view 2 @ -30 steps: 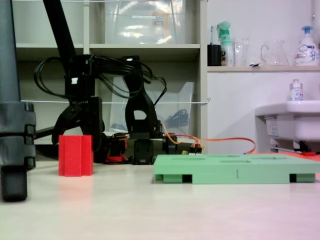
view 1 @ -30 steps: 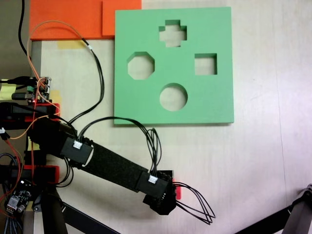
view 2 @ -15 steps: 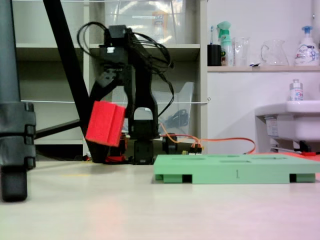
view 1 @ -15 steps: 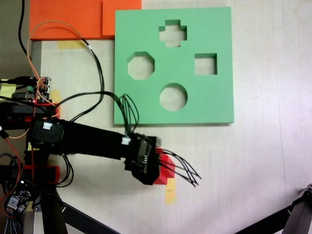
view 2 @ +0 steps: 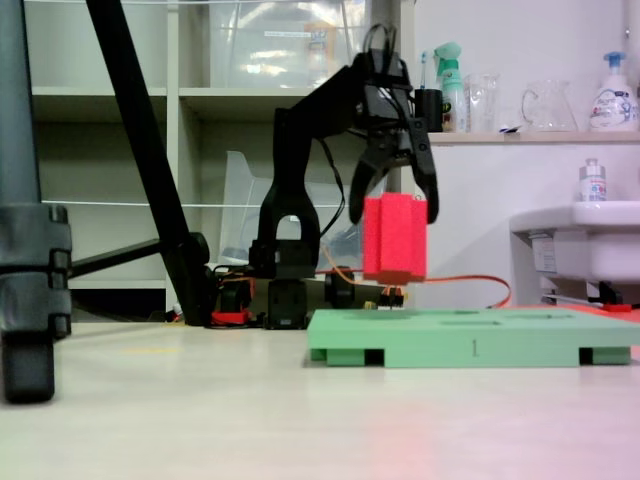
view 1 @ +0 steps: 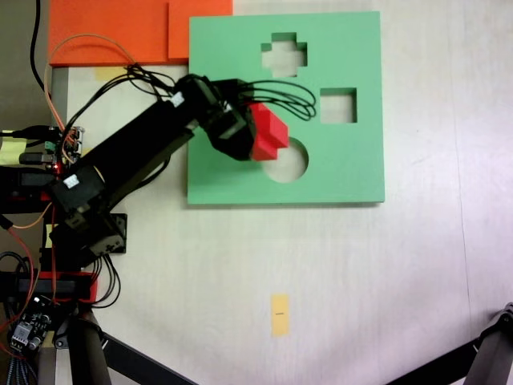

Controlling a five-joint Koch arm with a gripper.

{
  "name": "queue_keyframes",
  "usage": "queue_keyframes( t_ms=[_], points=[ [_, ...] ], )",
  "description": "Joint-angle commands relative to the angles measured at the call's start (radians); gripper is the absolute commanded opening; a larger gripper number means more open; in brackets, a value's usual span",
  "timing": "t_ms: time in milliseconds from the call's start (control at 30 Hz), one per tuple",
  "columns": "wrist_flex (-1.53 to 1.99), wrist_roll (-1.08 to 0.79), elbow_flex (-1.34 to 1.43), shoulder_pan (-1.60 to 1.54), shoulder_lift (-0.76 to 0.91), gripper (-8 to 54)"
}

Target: Put the cross columnar block into the corresponding hole

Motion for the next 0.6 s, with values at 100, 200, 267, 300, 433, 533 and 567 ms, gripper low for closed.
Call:
queue_keyframes(
  t_ms=[100, 200, 267, 300, 433, 533, 567],
  points=[
    [-0.195, 0.058, -0.118, -0.087, -0.037, 16.8],
    [-0.276, 0.086, -0.127, -0.118, -0.06, 16.8],
    [-0.302, 0.092, -0.169, -0.141, -0.104, 16.9],
    [-0.307, 0.092, -0.187, -0.15, -0.12, 16.9],
    [-0.411, 0.092, -0.202, -0.195, -0.149, 17.0],
    [-0.462, 0.097, -0.225, -0.218, -0.186, 17.1],
    [-0.463, 0.1, -0.235, -0.219, -0.192, 17.1]
  ],
)
